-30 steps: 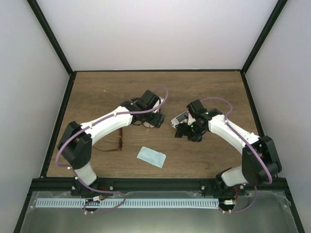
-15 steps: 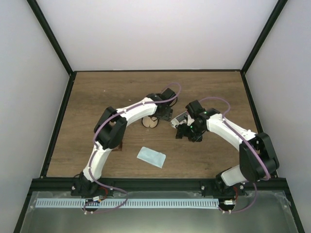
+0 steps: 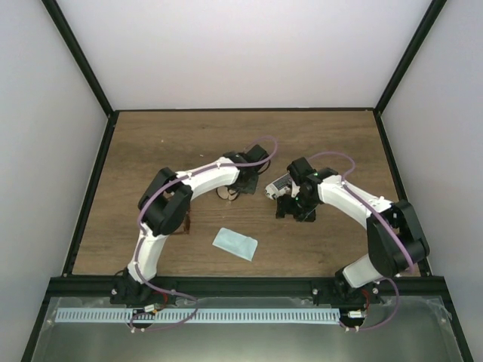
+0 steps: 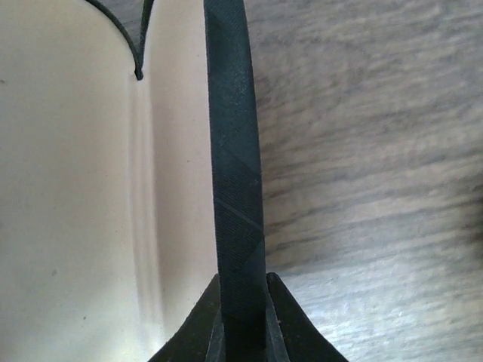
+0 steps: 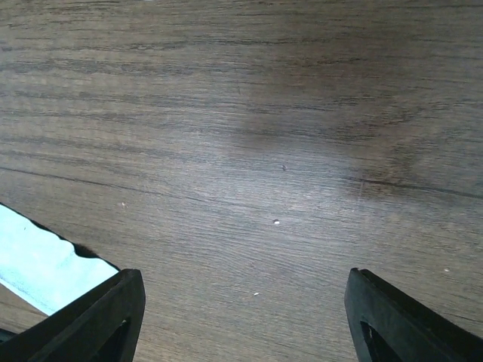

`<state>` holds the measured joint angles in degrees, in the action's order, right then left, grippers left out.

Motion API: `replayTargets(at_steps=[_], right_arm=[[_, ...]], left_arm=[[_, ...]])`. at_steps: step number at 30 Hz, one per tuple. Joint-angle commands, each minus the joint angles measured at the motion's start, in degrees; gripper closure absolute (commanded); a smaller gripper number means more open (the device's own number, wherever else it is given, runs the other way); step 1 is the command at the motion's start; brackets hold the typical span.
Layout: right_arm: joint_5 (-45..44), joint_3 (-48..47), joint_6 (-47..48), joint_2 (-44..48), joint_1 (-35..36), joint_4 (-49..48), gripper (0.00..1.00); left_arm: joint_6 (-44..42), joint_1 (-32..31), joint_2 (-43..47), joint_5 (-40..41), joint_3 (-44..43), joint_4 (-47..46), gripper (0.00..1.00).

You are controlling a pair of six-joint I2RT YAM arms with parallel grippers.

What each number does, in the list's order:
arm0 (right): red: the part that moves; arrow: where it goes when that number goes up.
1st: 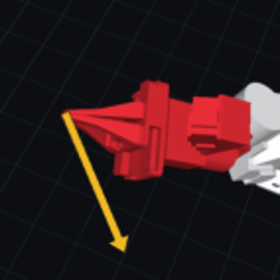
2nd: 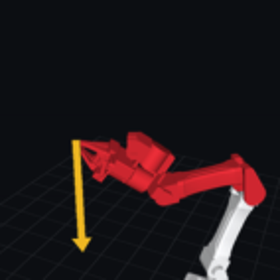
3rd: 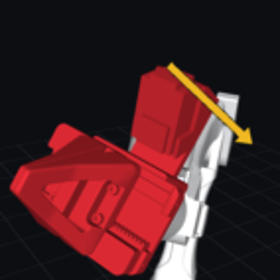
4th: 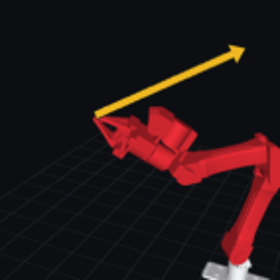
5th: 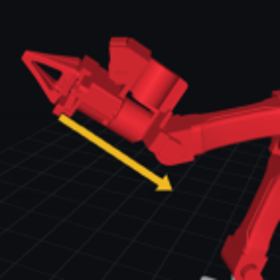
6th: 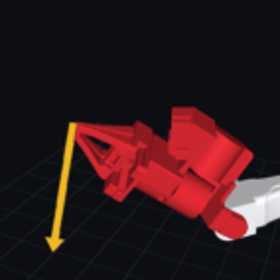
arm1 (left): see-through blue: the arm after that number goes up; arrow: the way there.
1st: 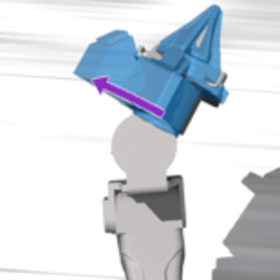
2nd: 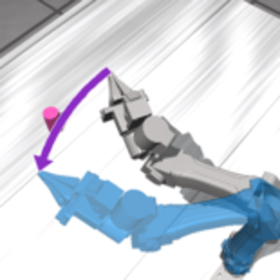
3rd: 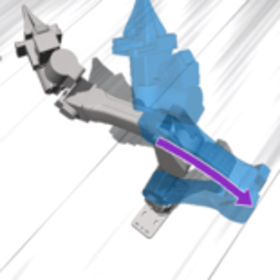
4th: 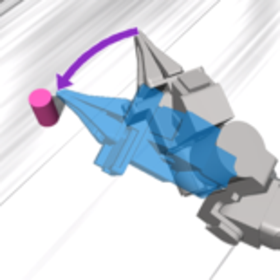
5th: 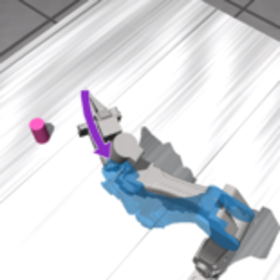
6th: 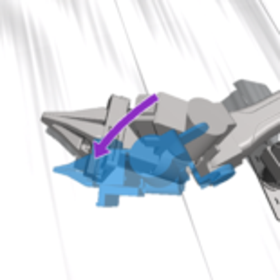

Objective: Organize the sunglasses
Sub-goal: Move the sunglasses case at the center of the board.

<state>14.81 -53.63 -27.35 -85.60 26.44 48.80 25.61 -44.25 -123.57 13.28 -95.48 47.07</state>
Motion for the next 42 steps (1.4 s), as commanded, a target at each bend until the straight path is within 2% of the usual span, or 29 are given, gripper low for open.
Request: replayTargets(at_steps=[1, 5, 9, 14, 20, 27, 32, 33, 36, 37, 41, 42], right_arm=[[-0.1, -2.4, 1.0, 1.1, -0.4, 0.7, 0.25], [0.6, -2.8, 0.0, 1.1, -0.4, 0.5, 0.25], [2.1, -2.0, -0.5, 0.7, -0.4, -1.0, 0.26], [3.6, -2.0, -1.0, 0.0, -0.4, -1.9, 0.26], [4.1, -2.5, -1.0, -0.7, -0.4, -2.2, 0.26], [4.1, -2.8, -0.7, -1.1, -0.4, -2.1, 0.26], [3.6, -3.0, -0.5, -0.9, -0.4, -1.8, 0.26], [3.6, -2.9, -0.5, -0.9, -0.4, -1.7, 0.26], [3.7, -2.9, -0.4, -1.0, -0.4, -1.7, 0.26], [3.7, -3.0, -0.3, -0.9, -0.4, -1.7, 0.26], [3.7, -3.6, 0.2, -1.2, -0.4, -1.5, 0.26], [3.6, -3.7, 0.5, -1.3, -0.4, -1.4, 0.26]], left_arm=[[-3.5, -0.2, 3.4, -1.6, 8.7, -2.5, 0.96], [-7.4, -0.6, 10.4, -1.6, 18.9, -7.2, 0.96], [-12.7, -1.5, 14.8, 2.4, 25.1, -9.6, 0.91], [-19.2, -2.8, 19.0, 8.5, 29.8, -11.7, 0.96], [-23.8, -4.2, 24.6, 9.7, 34.8, -16.7, 0.96], [-27.3, -6.1, 23.1, 10.3, 35.8, -17.8, 0.91], [-27.0, -6.3, 22.4, 10.0, 36.0, -17.6, 0.79], [-26.9, -6.2, 22.5, 9.8, 36.3, -17.8, 0.72], [-25.6, -6.3, 23.7, 9.5, 37.0, -18.4, 0.34], [-24.6, -6.3, 24.0, 10.0, 36.8, -18.1, 0.16], [-21.5, -6.3, 27.4, 8.9, 35.4, -18.5, 0.09], [-21.1, -6.3, 28.7, 7.8, 35.0, -18.8, 0.04]])
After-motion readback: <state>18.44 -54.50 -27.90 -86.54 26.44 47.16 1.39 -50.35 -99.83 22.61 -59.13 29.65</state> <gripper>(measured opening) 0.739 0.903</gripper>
